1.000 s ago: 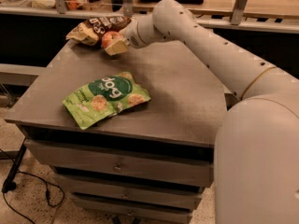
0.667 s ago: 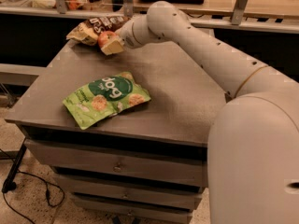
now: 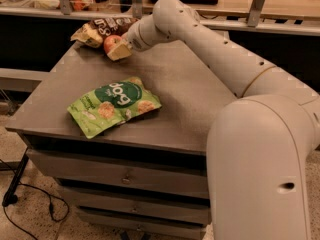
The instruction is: Move apple near brown chip bag
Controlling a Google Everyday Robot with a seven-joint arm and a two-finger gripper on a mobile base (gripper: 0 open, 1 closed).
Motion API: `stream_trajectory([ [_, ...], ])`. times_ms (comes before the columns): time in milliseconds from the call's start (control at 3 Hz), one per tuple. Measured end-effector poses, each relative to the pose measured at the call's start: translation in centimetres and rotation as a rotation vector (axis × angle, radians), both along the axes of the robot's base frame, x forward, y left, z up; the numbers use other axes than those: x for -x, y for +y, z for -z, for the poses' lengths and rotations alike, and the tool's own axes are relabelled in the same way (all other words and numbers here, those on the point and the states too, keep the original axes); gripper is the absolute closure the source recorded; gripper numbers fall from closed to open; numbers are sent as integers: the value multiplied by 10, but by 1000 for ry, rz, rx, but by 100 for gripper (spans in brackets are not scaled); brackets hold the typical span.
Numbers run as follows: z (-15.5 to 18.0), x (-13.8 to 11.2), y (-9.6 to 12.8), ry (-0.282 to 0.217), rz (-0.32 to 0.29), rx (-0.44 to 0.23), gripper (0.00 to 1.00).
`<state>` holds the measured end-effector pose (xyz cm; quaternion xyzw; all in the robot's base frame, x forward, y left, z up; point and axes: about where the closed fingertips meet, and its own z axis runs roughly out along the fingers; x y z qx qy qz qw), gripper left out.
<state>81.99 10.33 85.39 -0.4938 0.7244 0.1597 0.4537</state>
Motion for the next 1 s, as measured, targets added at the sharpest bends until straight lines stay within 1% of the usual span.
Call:
stream_trajectory([
  [333, 2, 1, -2, 6, -5, 16, 36],
  [667, 2, 1, -2, 6, -5, 16, 12],
  [1000, -6, -1, -25, 21, 12, 11, 0],
])
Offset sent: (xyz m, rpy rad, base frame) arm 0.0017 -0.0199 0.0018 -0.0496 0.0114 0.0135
